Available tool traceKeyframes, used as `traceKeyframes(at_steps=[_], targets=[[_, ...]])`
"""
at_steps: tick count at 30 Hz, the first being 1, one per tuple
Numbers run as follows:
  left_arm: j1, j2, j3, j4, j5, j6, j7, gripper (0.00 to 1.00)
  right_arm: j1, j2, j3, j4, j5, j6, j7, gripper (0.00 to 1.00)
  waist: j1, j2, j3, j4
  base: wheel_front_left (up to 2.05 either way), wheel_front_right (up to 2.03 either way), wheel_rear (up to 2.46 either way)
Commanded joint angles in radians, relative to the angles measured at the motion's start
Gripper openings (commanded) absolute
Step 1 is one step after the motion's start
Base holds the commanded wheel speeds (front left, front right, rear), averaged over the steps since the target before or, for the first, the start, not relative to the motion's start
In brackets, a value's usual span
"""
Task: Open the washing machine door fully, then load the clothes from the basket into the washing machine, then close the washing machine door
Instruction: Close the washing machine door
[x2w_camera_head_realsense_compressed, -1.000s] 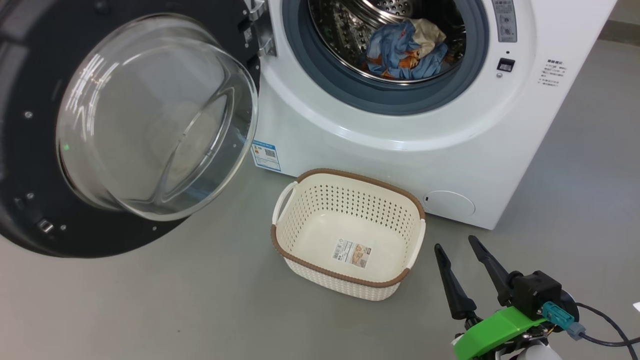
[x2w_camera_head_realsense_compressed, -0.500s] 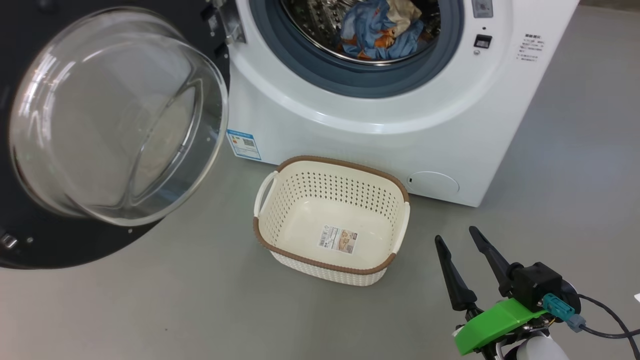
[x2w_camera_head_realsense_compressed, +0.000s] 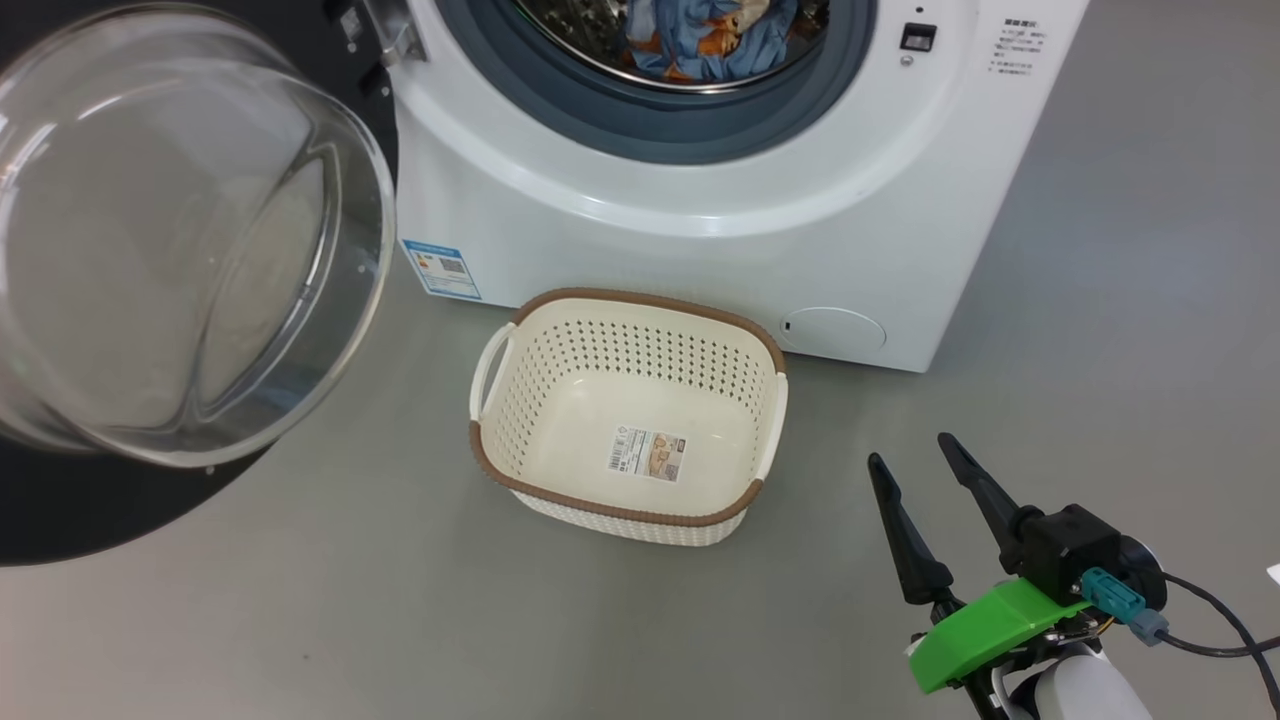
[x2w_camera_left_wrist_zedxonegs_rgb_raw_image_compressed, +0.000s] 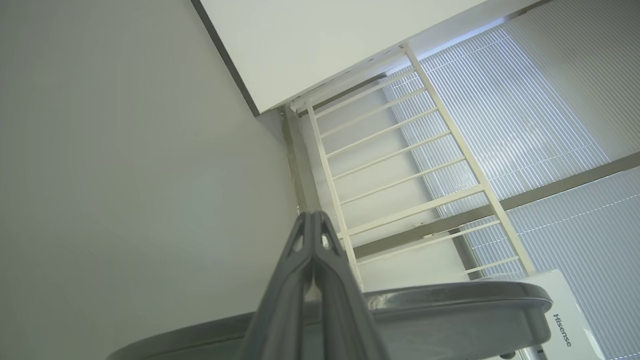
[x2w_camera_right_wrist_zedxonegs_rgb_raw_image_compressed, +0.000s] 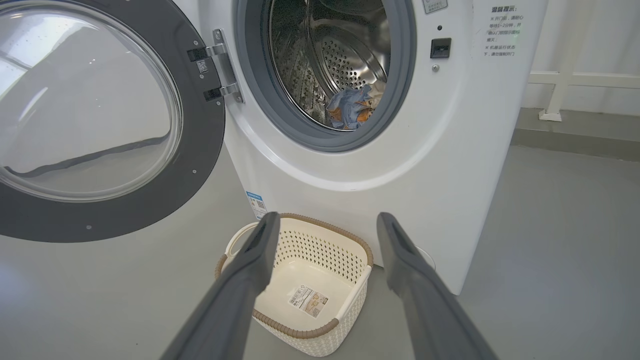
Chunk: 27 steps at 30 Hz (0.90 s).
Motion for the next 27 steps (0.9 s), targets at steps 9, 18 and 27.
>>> traceKeyframes(at_steps=[9,18,27], targets=[[-0.051,0.090,0.017,0.023,-0.046,-0.010,0.020,0.00,-0.031,0.005,0.015,-0.052,-0.012,0.009,0.016,1.00,0.0000,-0.0001,0.032,-0.041,0.00,0.00,0.00],[-0.053,0.071,0.015,0.023,-0.090,-0.010,0.026,0.00,-0.026,0.002,0.008,-0.070,-0.011,0.009,0.025,1.00,0.0000,-0.0001,0.044,-0.051,0.00,0.00,0.00],[-0.016,0.033,-0.027,-0.004,-0.135,-0.010,0.134,0.00,-0.022,0.003,0.011,-0.065,0.004,0.009,0.024,1.00,0.0000,-0.0001,0.037,-0.037,0.00,0.00,0.00]])
